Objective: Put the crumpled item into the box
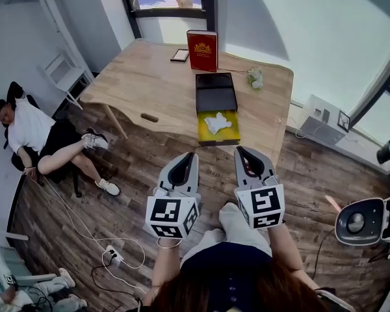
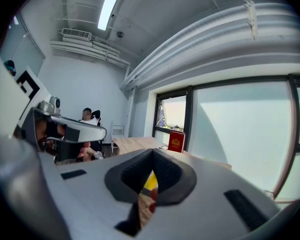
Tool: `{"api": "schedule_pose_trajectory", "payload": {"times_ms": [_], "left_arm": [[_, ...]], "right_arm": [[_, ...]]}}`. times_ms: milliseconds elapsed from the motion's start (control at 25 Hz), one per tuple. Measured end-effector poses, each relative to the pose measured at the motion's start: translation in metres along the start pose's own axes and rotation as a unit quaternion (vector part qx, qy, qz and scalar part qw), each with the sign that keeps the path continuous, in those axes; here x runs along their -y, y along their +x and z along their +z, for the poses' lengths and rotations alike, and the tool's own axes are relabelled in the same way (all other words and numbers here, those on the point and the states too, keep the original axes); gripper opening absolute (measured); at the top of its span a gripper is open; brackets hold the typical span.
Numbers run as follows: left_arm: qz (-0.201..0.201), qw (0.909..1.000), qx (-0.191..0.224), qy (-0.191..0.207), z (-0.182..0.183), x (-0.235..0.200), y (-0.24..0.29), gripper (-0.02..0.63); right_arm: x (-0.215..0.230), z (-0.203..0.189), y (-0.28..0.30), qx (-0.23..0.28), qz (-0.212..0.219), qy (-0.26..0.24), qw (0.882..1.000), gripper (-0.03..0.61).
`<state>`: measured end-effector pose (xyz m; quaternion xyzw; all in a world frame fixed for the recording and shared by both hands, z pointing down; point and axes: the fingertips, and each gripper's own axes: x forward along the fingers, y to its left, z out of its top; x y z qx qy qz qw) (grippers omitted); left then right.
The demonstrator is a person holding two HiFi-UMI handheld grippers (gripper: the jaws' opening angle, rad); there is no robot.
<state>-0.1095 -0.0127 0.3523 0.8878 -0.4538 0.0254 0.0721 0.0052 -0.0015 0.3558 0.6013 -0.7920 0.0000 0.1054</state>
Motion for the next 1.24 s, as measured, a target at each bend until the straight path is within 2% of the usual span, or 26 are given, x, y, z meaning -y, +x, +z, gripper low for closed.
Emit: {"api": "schedule_pose_trajectory", "payload": {"times_ms": [480,1240], "left_arm": [[-0.011,0.9999,0.003,-0.006,0.0,0.017,0.001,0.035],[0.002,1.0,0.007,0.001,0.005,0.09,-0.025,0.035]], "right_arm": [[-0.001,0.007,-0.021,0.009,-0.002,-0.005,1.0,0.023],[0.014,0.018,-0.092,0.033,0.023,-0.022,0.999,0.024]]}}
